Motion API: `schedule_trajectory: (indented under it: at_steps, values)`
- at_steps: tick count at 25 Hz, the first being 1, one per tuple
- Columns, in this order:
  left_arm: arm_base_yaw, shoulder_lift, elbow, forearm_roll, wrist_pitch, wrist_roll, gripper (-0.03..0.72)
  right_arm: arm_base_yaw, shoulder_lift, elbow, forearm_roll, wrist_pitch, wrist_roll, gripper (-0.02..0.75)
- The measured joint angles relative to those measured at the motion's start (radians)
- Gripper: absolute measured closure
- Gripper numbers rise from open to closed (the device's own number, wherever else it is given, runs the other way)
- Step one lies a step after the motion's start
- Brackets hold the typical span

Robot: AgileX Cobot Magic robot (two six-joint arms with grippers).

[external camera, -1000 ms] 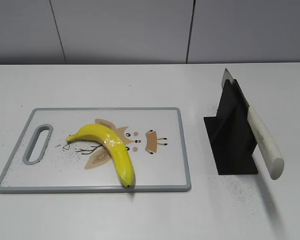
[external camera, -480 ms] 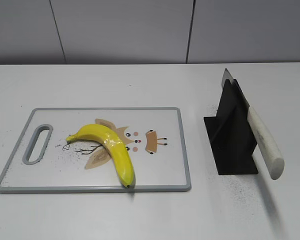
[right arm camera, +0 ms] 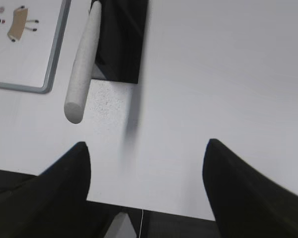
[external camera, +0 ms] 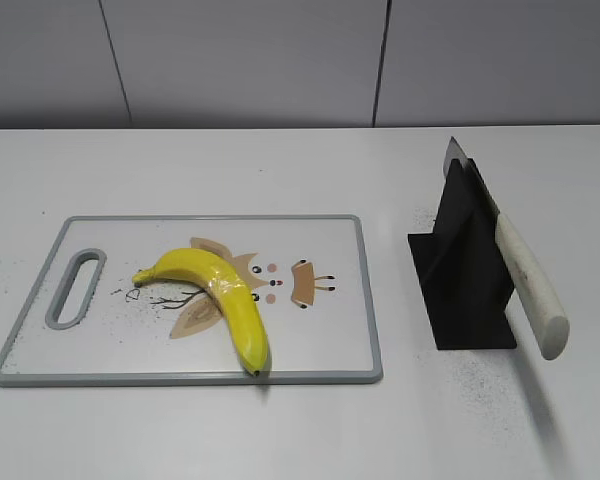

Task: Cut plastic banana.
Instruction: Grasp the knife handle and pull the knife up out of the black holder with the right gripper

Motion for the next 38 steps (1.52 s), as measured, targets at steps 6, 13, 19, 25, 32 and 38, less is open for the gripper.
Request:
schedule_trajectory:
  at_steps: [6,13,19,25,32,38]
  values:
    - [0.000,0.000,0.000,0.000,0.000,0.000,0.126,0.115,0.285,-0.086,0.010,-0.007,0.071,0.206]
    - [0.000,0.000,0.000,0.000,0.000,0.000,0.126,0.125,0.568,-0.164,0.085,-0.070,0.084,0.212]
    - [0.000,0.000,0.000,0.000,0.000,0.000,0.126,0.126,0.761,-0.185,0.092,-0.094,0.087,0.215]
    - [0.000,0.000,0.000,0.000,0.000,0.000,0.126,0.126,0.868,-0.185,0.107,-0.094,0.099,0.265]
    - [0.000,0.000,0.000,0.000,0.000,0.000,0.126,0.127,0.872,-0.186,0.145,-0.104,0.115,0.575]
    - [0.000,0.000,0.000,0.000,0.000,0.000,0.126,0.127,0.835,-0.189,0.159,-0.104,0.123,0.575]
